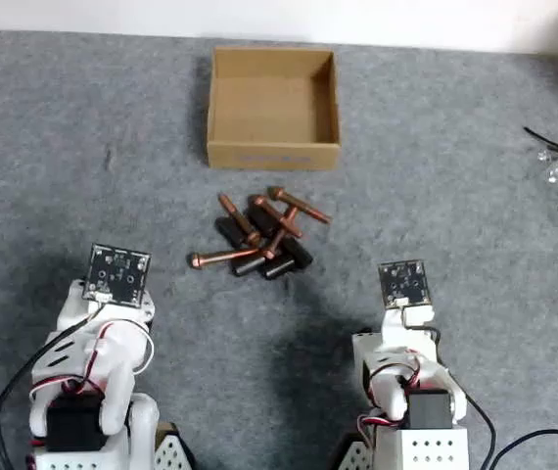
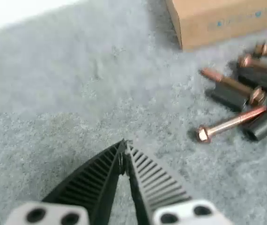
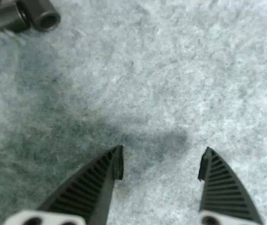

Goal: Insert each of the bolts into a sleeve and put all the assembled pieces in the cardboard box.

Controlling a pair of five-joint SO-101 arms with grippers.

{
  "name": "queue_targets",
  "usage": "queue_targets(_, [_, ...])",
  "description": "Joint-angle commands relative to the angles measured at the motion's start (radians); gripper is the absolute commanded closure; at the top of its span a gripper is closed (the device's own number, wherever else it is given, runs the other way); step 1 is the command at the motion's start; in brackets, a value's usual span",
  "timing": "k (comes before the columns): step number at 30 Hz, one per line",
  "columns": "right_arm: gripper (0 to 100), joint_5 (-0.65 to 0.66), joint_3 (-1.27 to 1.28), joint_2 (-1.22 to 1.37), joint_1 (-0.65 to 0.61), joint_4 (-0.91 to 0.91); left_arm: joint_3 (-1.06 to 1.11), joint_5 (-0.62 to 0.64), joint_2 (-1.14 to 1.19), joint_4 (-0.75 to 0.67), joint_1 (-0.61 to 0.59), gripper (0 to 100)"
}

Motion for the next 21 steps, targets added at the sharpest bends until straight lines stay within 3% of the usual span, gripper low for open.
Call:
queue_targets(1, [75.4,0.000,0.130,-0.008,0.074,-0.073,-0.234,0.028,0.349,-0.126,-0.008,99])
queue_targets(9, [75.4,0.000,0.130,-0.015,0.268,-0.110,-0.476,0.117,0.711,-0.147,-0.007,99])
queue_targets(16, [75.4,0.002,0.130,-0.015,0.271,-0.111,-0.516,0.226,0.909,-0.149,-0.007,99])
queue_targets(21, [75.4,0.002,0.130,-0.015,0.271,-0.113,-0.427,0.230,0.975,-0.244,-0.007,99])
